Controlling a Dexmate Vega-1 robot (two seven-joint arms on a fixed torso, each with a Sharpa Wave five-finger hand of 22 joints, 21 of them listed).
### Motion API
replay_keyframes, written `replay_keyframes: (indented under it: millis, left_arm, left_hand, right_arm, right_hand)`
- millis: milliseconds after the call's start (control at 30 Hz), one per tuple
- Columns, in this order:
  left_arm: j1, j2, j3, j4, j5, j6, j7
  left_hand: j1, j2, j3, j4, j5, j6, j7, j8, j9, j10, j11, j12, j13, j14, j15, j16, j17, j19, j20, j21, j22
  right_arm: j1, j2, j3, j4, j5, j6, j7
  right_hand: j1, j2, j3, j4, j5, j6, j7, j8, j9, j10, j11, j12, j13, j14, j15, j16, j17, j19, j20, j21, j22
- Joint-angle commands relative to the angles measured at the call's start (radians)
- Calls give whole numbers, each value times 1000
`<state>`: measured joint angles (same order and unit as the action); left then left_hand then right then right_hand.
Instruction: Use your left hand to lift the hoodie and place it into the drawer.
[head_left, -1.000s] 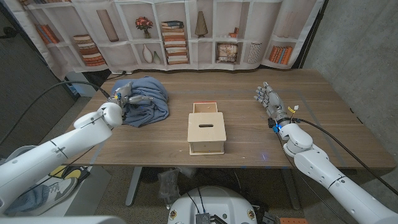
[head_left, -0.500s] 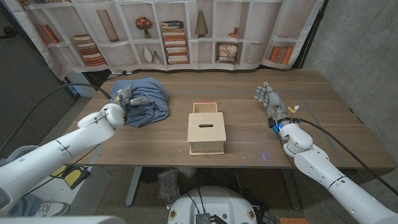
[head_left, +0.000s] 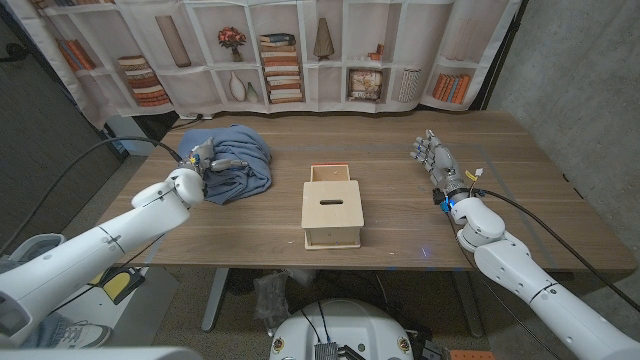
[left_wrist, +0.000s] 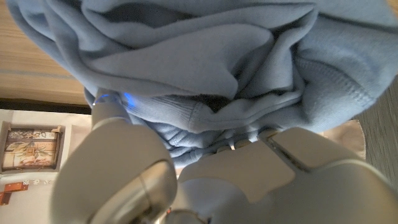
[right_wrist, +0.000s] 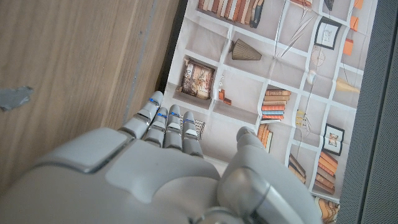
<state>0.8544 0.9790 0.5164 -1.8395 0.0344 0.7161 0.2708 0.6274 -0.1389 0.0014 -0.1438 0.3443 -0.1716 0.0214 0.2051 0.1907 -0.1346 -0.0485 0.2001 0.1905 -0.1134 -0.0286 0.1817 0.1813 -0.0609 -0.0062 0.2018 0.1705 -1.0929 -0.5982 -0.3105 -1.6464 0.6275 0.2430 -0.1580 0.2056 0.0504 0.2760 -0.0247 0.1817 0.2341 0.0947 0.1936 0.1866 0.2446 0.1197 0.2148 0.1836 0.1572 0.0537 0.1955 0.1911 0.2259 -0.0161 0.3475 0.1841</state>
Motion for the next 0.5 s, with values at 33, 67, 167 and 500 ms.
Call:
replay_keyframes:
  millis: [33, 67, 167, 500]
  left_arm:
    - [-13, -37, 32, 57, 6, -12, 11]
    - [-13, -36, 32, 57, 6, -12, 11]
    - [-17, -46, 38, 71, 6, -14, 13]
    - [-30, -72, 51, 107, 4, -32, 18]
  left_hand:
    - [13, 1, -5, -2, 7, -20, -5, 5, 2, 7, -6, 11, 0, 7, -2, 10, 0, 3, -17, -3, 3]
    - [14, 2, -5, -2, 7, -20, -5, 5, 2, 7, -6, 11, 0, 7, -1, 10, 0, 3, -18, -3, 3]
    - [17, 3, -6, -1, 8, -19, -5, 5, 2, 8, -6, 11, 0, 8, -2, 10, 0, 3, -17, -3, 2]
    - [36, 11, -8, -1, 16, -3, -4, 8, 3, 20, -1, 14, 0, 22, -1, 12, -1, 34, 7, 4, 2]
  right_arm:
    - [-1, -7, 4, -9, 0, -10, 1]
    - [-1, -7, 4, -9, 0, -10, 1]
    - [-2, -11, 5, -12, -2, -10, 1]
    - [-14, -14, 13, -17, 2, -3, -1]
  right_hand:
    - [0, -2, 4, -4, 4, 5, 2, 2, 1, 2, -1, -1, 2, 9, 5, 1, 2, 7, 2, -4, 1]
    - [0, -2, 4, -4, 4, 5, 2, 2, 1, 2, -1, -1, 2, 9, 6, 1, 2, 7, 2, -5, 1]
    - [-1, -2, 4, -4, 4, 5, 2, 2, 1, 3, -1, -1, 2, 9, 5, 1, 3, 7, 2, -5, 1]
    - [-1, -1, 3, -5, 4, 5, 2, 2, 1, 3, 0, -1, 2, 10, 3, 1, 3, 8, 2, -8, 1]
